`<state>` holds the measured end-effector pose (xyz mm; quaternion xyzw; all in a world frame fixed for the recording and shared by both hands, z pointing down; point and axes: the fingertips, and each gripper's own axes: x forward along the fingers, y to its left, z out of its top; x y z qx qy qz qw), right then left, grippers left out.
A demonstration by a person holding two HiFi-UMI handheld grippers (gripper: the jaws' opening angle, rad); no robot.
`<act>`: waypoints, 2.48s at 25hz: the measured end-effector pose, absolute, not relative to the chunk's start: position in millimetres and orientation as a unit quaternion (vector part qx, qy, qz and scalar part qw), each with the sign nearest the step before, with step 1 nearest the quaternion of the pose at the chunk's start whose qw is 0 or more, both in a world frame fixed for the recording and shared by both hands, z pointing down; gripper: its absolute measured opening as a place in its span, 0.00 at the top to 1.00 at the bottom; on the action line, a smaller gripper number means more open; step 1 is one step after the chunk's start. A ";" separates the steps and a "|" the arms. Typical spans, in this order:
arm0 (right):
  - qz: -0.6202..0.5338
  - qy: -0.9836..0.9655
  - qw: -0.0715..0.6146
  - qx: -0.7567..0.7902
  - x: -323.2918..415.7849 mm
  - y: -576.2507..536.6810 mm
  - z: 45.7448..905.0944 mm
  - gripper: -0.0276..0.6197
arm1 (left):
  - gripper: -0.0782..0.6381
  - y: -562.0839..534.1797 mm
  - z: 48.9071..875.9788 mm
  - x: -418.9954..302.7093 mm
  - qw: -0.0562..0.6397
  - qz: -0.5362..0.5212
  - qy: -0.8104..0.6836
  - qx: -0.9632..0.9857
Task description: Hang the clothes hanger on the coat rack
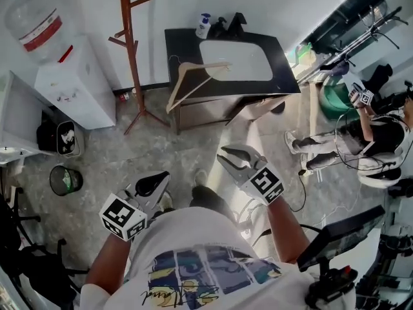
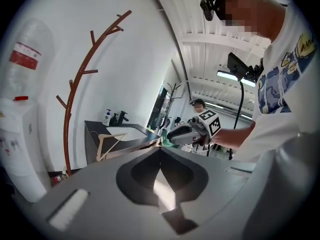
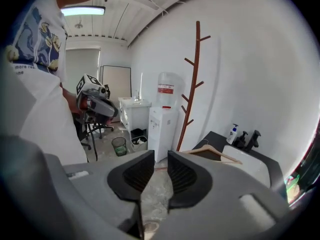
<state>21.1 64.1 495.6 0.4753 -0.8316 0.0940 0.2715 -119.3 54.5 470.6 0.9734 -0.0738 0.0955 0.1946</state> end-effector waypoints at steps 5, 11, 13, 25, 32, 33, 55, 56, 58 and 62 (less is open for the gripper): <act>0.091 -0.824 0.298 0.474 71.6 10.2 509.9 0.83 | 0.89 13.1 484.6 -98.3 0.221 0.092 -0.103 0.966; 0.103 -0.838 0.309 0.438 141.4 -69.6 537.3 0.82 | 0.89 -41.7 477.3 -45.6 0.225 0.081 -0.139 0.961; 0.105 -0.842 0.315 0.426 171.3 -98.8 544.7 0.81 | 0.88 -60.0 471.9 -21.9 0.223 0.080 -0.152 0.960; 0.187 -0.868 0.338 0.312 289.7 -252.7 633.2 0.71 | 0.87 -123.7 465.4 44.2 0.230 0.106 -0.249 0.935; 0.232 -0.863 0.378 0.241 308.9 -307.1 701.2 0.61 | 0.87 -152.0 471.1 47.5 0.236 0.123 -0.304 0.915; 0.232 -0.865 0.384 0.225 306.3 -311.2 708.6 0.59 | 0.87 -152.9 471.8 48.1 0.237 0.126 -0.310 0.912; 0.437 -0.802 0.403 -0.054 273.7 -273.6 764.8 0.88 | 0.89 -163.1 485.9 42.4 0.272 0.152 -0.335 0.889; 0.436 -0.803 0.401 -0.058 271.5 -270.3 762.9 0.89 | 0.89 -163.0 485.4 40.6 0.272 0.150 -0.335 0.889; 0.436 -0.806 0.397 -0.055 269.7 -265.8 759.1 0.90 | 0.89 -163.1 484.1 36.8 0.272 0.146 -0.335 0.890; 0.426 -0.815 0.393 -0.031 276.1 -265.7 750.4 0.91 | 0.89 -168.0 483.9 33.5 0.269 0.135 -0.332 0.894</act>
